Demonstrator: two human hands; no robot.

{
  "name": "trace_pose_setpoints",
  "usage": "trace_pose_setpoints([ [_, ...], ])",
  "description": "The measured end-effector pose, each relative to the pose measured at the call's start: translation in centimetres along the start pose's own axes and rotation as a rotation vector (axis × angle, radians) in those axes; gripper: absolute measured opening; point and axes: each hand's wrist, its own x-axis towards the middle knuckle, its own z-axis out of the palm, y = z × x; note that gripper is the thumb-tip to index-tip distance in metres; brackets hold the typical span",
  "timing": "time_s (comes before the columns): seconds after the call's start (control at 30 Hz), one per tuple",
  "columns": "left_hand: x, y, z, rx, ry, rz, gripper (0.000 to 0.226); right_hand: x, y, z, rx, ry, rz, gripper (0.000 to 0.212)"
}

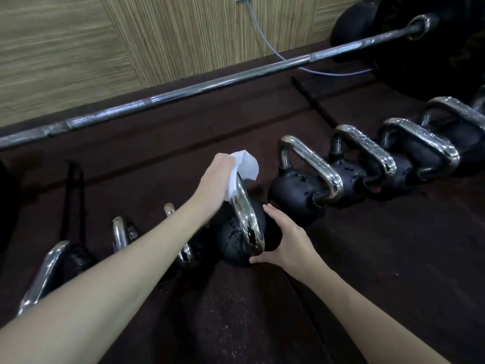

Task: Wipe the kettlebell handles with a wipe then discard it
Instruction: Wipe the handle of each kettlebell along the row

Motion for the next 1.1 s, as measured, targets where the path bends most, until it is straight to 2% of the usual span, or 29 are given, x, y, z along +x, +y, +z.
trace_pose_setpoints([
  [0.03,-0.7,-0.8,0.1,0.113,-0.026,0.223,0.037,0.0,0.0,0.0,0.006,0.001,-0.005,0.126],
  [0.1,-2.4,-2.3,-0.7,0.528,-0.043,0.7,0.034,0.1,0.3,0.1,0.028,0.01,-0.016,0.125],
  [0.17,-3.0,-3.9,-1.5,0.845,-0.091,1.028,0.034,0.2,0.5,0.2,0.026,0.023,-0.03,0.124],
  [0.3,-5.6,-7.1,0.5,1.354,-0.105,1.324,0.027,0.0,0.8,0.3,0.049,0.009,-0.044,0.107],
  [0.33,-5.8,-7.3,1.4,1.493,-0.058,1.366,0.037,0.0,0.7,0.2,0.049,0.002,-0.029,0.099],
  [0.37,-5.7,-7.1,2.2,1.5,-0.033,1.327,0.05,0.1,0.5,0.2,0.045,-0.006,-0.014,0.091],
  [0.4,-5.5,-6.5,2.6,1.448,-0.015,1.29,0.052,0.1,0.3,0.1,0.041,-0.013,-0.007,0.088],
  [0.47,-5.3,-5.1,3.1,1.405,-0.073,1.331,0.037,0.3,-0.1,0.0,0.057,-0.012,0.003,0.086],
  [0.5,-5.3,-3.7,3.2,1.402,-0.139,1.261,0.036,0.4,-0.1,-0.1,0.057,-0.01,0.011,0.086],
  [0.6,-3.3,0.0,2.1,1.488,-0.221,0.968,0.041,0.2,0.4,0.0,0.004,0.007,-0.029,0.111],
  [0.67,-0.9,1.5,1.1,1.283,-0.229,0.75,0.045,0.1,0.6,0.1,0.021,0.008,-0.035,0.119],
  [0.8,3.5,1.0,-0.8,0.539,-0.213,0.166,0.033,0.1,0.5,0.2,0.047,0.005,-0.021,0.126],
  [0.87,3.9,0.1,-0.3,0.369,-0.145,-0.045,0.035,0.1,0.5,0.2,0.011,-0.001,-0.01,0.127],
  [0.9,3.8,-0.4,0.2,0.317,-0.071,-0.061,0.031,0.1,0.5,0.2,0.011,0.0,-0.011,0.127],
  [1.0,0.8,-1.3,1.3,-0.037,0.109,0.021,0.019,0.1,0.5,0.1,0.017,0.005,-0.013,0.128],
  [1.03,-0.5,-2.0,1.3,-0.024,0.135,0.149,0.016,0.1,0.5,0.1,0.017,0.007,-0.017,0.128],
  [1.1,-2.8,-3.6,1.1,0.189,0.122,0.494,0.014,0.2,0.5,0.1,0.027,0.008,-0.025,0.127],
])
